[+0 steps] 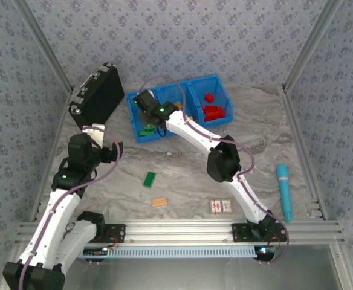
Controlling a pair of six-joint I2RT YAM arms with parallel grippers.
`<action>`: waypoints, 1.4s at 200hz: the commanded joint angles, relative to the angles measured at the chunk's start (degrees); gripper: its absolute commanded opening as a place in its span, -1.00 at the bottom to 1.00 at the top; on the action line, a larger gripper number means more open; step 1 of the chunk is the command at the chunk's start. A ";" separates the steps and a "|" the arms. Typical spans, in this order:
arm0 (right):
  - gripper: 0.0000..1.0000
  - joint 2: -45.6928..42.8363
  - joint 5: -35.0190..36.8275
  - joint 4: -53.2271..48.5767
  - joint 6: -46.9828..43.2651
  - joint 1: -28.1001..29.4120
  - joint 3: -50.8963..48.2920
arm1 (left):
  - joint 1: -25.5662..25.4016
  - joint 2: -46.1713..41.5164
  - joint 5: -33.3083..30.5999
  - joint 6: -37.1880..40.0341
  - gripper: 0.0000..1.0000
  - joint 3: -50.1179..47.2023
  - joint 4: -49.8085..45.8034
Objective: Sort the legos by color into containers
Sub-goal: Place the lego in the container.
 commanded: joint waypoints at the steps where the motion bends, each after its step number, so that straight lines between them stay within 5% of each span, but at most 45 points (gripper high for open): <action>1: -0.42 3.04 1.14 3.45 -4.07 -1.10 2.07 | 0.31 0.00 -0.90 0.54 1.00 -0.24 0.86; 37: -0.16 5.61 2.92 2.78 -5.23 -1.57 4.93 | 0.30 0.65 -0.62 0.61 1.00 -0.02 0.76; 121: -0.06 -0.46 4.29 1.31 -5.70 0.10 -1.04 | 0.34 0.32 -0.18 0.55 1.00 -0.10 0.94; 155: -0.03 -5.67 4.03 -8.45 3.76 1.44 -3.69 | 0.35 0.18 1.96 1.75 1.00 -0.48 1.03; 195: 0.03 -17.68 1.01 -0.41 13.19 5.46 -26.30 | 0.34 -1.39 4.08 1.82 1.00 -0.16 0.66; 234: 0.09 -19.60 1.24 -4.53 21.11 10.27 -31.88 | -0.26 -3.92 6.18 2.56 1.00 -0.10 0.59; 280: 0.49 -21.56 -6.92 -3.42 34.27 13.29 -40.63 | -0.88 -7.16 5.91 2.84 1.00 -0.22 0.26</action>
